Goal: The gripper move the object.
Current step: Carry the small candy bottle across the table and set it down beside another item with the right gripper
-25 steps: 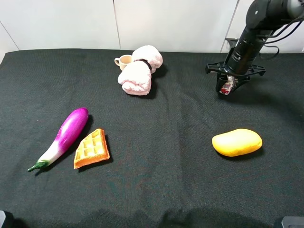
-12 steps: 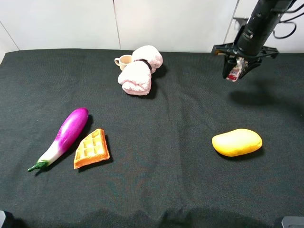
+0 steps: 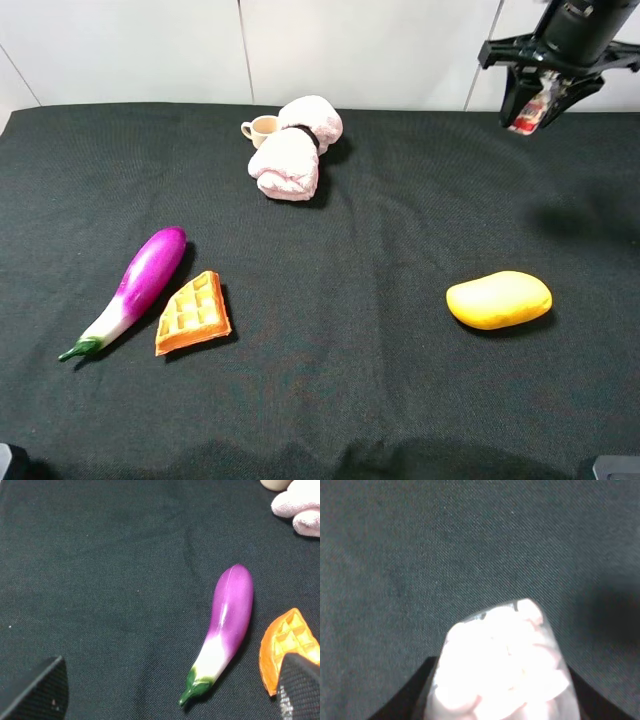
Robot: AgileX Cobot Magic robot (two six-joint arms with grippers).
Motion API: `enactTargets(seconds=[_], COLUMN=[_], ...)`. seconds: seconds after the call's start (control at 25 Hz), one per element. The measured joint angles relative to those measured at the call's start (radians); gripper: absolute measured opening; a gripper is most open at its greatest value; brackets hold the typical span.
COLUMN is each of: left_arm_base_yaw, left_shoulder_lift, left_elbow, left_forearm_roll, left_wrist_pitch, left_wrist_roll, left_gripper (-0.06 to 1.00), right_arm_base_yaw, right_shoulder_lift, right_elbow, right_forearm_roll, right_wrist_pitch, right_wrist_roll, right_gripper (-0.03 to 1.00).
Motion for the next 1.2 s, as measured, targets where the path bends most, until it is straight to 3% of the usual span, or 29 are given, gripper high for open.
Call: enactTargets(seconds=[0.48,1.2], left_arm_base_yaw=[0.000,0.000], left_shoulder_lift=[0.000,0.000], left_elbow=[0.000,0.000], left_forearm_roll=[0.000,0.000], left_wrist_pitch=[0.000,0.000], left_wrist_roll=[0.000,0.000], left_gripper=[0.87,0.87], right_arm_base_yaw=[0.000,0.000], right_shoulder_lift=[-0.134,-0.381], right_elbow=[0.058,0.352], right_forearm_roll=[-0.020,-0.057], right_wrist_pitch=[0.007,0.007], right_wrist_roll=[-0.001,0.016], right_gripper=[0.32,0.32])
